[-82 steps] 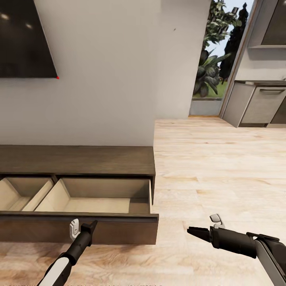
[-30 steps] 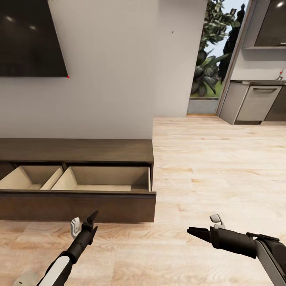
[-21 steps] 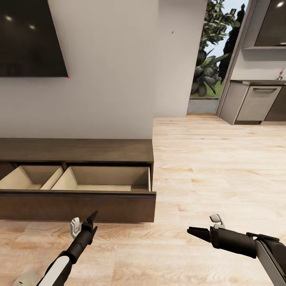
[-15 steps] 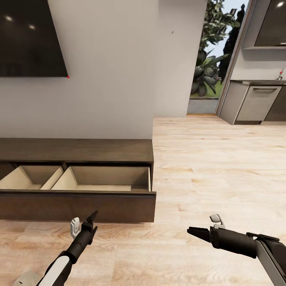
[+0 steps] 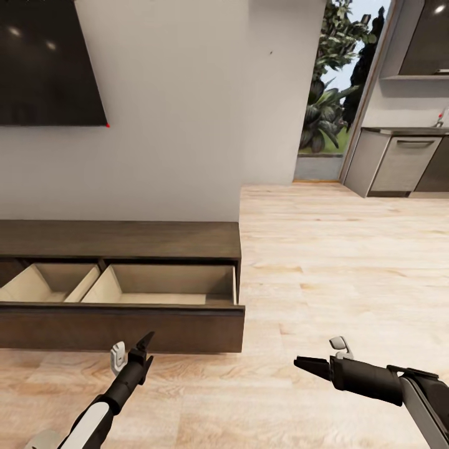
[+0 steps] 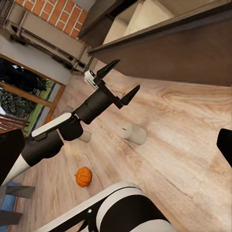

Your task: Place each of the two pumpkins and all three candles from the living room inside a cabinet in the living room (use any cabinet), then make sure every cabinet is closed, and position the cauldron so it is next to a table in the living room.

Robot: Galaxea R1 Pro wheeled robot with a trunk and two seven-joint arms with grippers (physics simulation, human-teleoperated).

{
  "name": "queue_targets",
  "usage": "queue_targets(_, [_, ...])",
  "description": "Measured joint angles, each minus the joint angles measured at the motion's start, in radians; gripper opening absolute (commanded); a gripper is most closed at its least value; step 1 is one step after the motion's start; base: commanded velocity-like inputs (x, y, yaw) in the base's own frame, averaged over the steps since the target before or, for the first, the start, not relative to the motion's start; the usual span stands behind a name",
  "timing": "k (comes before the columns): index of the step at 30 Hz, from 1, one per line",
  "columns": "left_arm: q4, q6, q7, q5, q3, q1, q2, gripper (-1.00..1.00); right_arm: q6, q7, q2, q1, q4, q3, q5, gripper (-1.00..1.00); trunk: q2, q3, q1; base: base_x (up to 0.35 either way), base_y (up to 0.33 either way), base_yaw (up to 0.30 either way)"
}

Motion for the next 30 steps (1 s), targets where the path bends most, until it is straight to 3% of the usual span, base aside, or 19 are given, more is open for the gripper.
queue_targets(30, [0.006, 0.002, 0.000, 0.002, -0.003, 0.000, -0.002, 1.00, 0.000, -0.003, 0.000, 0.000, 0.004, -0.003, 0.001, 1.00, 0.210, 0.094, -0.115, 0.000, 0.000, 0.000])
